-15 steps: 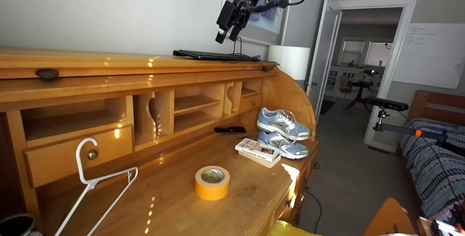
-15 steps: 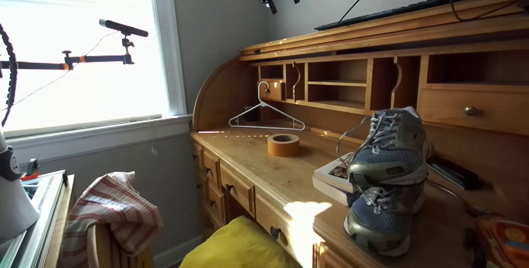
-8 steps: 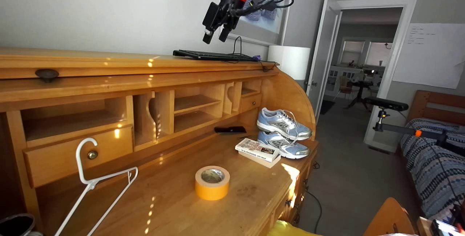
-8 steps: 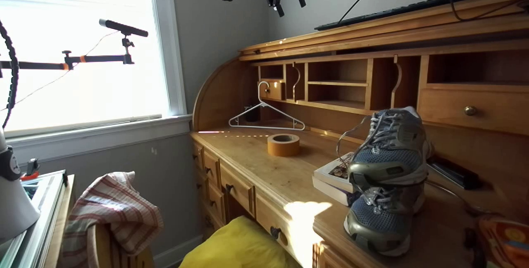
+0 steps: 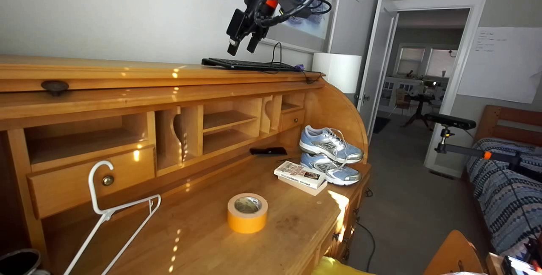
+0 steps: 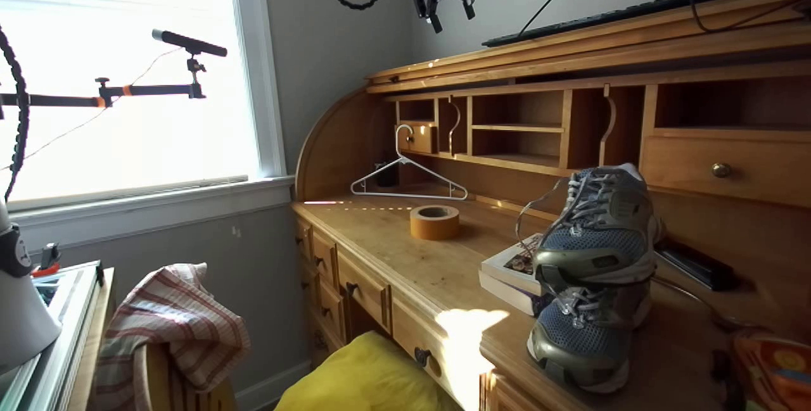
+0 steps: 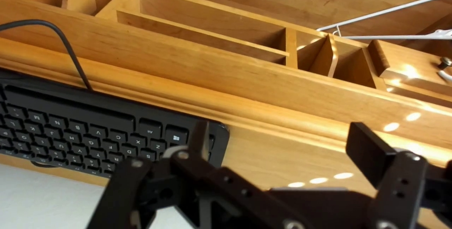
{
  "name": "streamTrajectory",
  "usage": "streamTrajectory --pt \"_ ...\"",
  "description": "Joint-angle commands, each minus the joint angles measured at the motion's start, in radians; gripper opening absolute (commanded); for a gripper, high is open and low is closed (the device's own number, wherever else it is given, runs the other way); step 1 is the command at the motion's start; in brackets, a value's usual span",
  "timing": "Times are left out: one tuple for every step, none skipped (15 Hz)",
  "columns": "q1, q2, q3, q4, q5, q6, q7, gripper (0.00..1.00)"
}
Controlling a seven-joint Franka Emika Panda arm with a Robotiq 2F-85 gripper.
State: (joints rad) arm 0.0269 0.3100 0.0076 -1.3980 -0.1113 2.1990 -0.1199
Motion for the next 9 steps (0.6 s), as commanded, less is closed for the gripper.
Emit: streamTrajectory --pt "-0.001 0.002 0.002 0.006 -0.001 -0.004 0.0 1.0" --pt "-0.004 0.013 -0.001 0.02 0.001 -0.002 0.008 1.0" --pt "-0.007 0.035 -0.004 0.047 -0.002 -0.006 0.005 1.0" --pt "-0.011 0.052 -0.003 0.062 0.0 -0.004 -0.014 1.0" --pt "-0.017 0.071 0.002 0.079 0.017 -0.001 -0.03 1.0" --pt "-0.02 0.084 0.004 0.088 0.022 0.005 -0.037 1.0" --pt "-0.023 0.101 0.007 0.104 0.03 0.013 -0.047 1.0" --pt "-0.027 0.116 0.013 0.116 0.042 0.017 -0.061 1.0" --pt "-0.029 0.134 0.017 0.133 0.049 0.024 -0.071 1.0"
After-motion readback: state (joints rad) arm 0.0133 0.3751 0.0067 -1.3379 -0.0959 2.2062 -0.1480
